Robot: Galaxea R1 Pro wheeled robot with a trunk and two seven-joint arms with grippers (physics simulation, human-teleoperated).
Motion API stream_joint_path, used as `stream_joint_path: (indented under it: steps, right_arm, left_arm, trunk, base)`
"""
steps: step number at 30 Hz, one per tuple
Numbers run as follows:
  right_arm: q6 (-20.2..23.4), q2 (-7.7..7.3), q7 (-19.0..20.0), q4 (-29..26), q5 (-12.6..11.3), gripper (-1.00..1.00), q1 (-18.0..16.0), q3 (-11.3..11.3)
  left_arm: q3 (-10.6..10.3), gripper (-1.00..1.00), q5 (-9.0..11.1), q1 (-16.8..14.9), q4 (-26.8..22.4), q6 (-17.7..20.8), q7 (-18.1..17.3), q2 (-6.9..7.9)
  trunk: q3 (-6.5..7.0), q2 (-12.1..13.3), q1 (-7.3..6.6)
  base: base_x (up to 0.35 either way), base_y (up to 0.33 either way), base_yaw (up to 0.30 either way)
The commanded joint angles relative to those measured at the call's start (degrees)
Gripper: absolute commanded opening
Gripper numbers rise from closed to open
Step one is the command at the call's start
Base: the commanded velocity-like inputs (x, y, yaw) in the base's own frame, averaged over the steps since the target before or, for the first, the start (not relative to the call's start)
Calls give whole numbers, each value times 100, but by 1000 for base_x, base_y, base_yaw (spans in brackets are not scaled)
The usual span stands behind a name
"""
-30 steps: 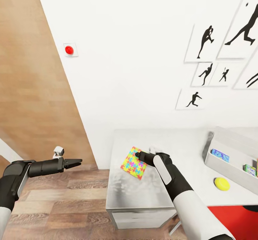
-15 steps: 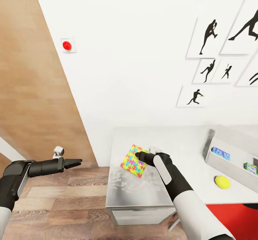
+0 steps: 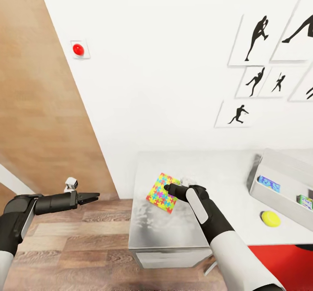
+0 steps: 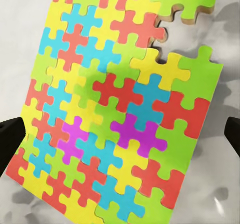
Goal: Put all the toys in the child's room - the three board games (two on the bed and one on the table), the two jigsaw puzzles on the table, and the tennis ball on the table - inside the toy box on the table in the child's room.
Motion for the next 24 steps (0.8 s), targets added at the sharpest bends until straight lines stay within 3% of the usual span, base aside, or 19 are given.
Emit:
stream_joint_path:
  steps: [1, 24]
  right_arm:
    - [10, -2, -57, -8, -61, 100, -4, 11]
    - [10, -2, -57, -8, -61, 100, -4, 11]
  left_arm:
    - [-1, 100, -1, -4, -1, 61, -22, 2]
    - [-2, 100, -1, -4, -1, 61, -21, 2]
  trunk:
    - [-20, -12, 3]
    - [-234, -12, 3]
  base:
    - [0, 0, 0]
    - [0, 0, 0]
